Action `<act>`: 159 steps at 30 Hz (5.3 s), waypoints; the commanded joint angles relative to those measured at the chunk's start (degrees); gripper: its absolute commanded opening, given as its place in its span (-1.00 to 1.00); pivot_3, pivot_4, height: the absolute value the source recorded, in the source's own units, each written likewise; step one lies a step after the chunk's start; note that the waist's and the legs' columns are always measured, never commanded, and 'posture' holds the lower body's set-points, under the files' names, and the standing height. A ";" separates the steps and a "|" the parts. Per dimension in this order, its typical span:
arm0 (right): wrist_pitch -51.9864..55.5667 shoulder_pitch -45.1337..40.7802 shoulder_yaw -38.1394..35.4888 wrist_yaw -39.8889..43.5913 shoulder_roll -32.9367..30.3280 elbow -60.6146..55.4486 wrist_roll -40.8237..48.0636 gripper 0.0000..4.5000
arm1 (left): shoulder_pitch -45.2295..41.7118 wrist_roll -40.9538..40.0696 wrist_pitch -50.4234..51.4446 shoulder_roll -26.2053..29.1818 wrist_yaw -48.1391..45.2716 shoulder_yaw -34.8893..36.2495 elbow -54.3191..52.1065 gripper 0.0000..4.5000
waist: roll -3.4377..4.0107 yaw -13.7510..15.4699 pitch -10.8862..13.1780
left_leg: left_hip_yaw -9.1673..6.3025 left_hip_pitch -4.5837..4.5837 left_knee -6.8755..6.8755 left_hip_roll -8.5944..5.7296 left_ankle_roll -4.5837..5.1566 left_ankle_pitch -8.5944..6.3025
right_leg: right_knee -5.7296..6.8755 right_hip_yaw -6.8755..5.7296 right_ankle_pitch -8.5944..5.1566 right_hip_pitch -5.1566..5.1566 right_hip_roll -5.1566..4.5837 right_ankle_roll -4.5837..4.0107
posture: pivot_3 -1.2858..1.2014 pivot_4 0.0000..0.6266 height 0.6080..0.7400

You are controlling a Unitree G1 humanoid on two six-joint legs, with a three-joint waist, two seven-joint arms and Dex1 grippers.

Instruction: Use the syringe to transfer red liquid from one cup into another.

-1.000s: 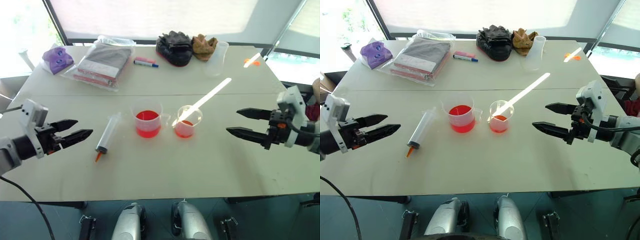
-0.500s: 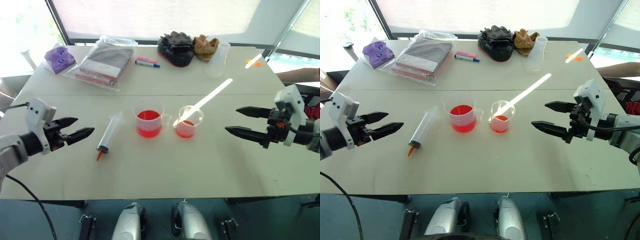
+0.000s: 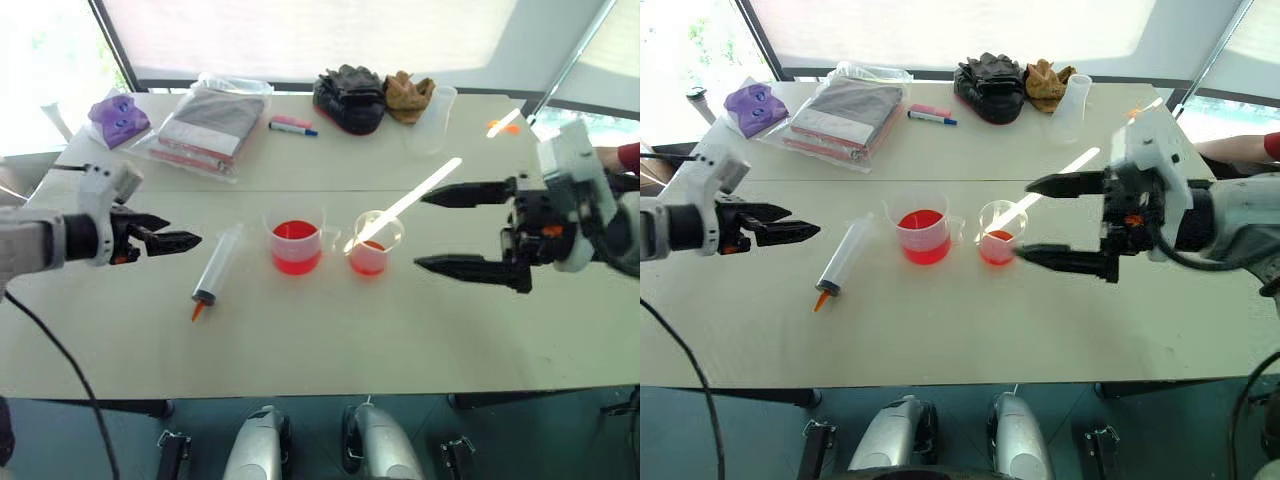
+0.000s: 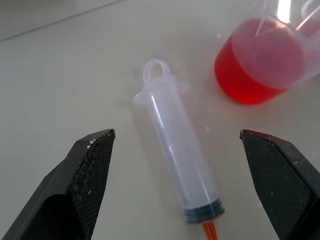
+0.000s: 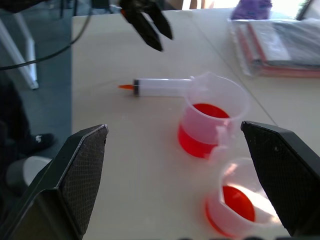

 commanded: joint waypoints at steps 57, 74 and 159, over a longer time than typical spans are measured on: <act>-0.34 1.38 -12.40 -16.20 4.42 9.38 4.82 1.00 | -62.56 33.35 -33.09 -24.93 -10.58 -5.20 69.21 -0.29 | -0.28 0.17 0.14 | 0.05 -1.86 1.93 -0.11 0.44 -0.23 | 0.75 -0.05 0.33 -1.23 -0.22 0.74 | 0.03 -0.52 1.00; -10.99 -23.67 8.78 -31.36 8.13 9.12 -24.17 1.00 | -40.11 23.87 -46.13 -42.25 -13.18 2.36 40.29 -0.29 | -0.05 -1.80 0.14 | 0.38 -1.11 1.76 -0.43 0.76 -0.26 | 0.88 0.15 0.31 -0.68 -0.60 1.24 | 0.03 -0.52 1.00; -41.71 -27.66 18.83 -17.28 30.89 25.57 -52.75 1.00 | -23.59 9.75 -34.99 -35.30 -24.26 -0.76 19.82 -0.29 | -0.01 -1.31 0.14 | 0.27 -1.07 1.81 -0.45 0.62 -0.17 | 0.90 0.14 0.33 -0.53 -0.55 1.23 | 0.03 -0.52 1.00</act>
